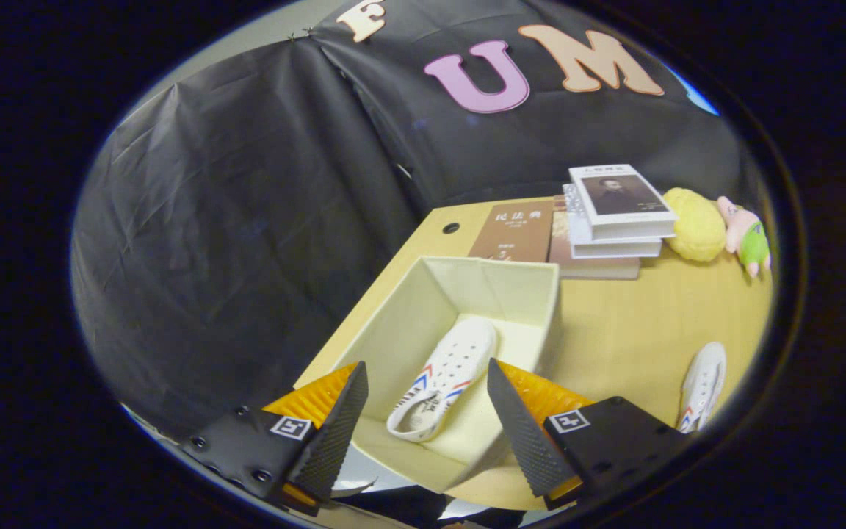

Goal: Open the storage box then place both shoes into the box .Put the left shoe in first, then the right shoe, with the right side of both shoes facing outward in a uniform manner.

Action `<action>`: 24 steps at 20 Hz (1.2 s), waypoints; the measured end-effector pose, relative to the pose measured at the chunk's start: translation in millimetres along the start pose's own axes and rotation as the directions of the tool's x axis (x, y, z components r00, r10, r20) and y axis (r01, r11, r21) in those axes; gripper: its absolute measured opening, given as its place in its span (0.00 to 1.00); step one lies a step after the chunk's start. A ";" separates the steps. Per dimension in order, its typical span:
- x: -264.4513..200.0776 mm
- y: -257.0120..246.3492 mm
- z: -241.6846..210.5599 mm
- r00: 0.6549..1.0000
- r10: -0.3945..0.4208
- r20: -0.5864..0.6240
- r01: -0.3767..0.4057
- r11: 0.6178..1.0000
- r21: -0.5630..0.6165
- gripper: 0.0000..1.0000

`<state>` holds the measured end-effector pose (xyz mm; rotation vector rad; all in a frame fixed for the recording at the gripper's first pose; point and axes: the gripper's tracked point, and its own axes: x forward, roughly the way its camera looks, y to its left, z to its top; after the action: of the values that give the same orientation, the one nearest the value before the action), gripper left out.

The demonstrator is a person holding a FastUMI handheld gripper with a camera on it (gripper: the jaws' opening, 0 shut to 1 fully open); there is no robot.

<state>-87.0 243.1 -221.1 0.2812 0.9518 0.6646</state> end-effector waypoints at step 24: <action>-124.0 -265.9 -50.9 0.904 -0.428 0.004 0.427 0.903 0.043 1.00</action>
<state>-72.8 -43.4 -300.9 0.1041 0.9753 0.2380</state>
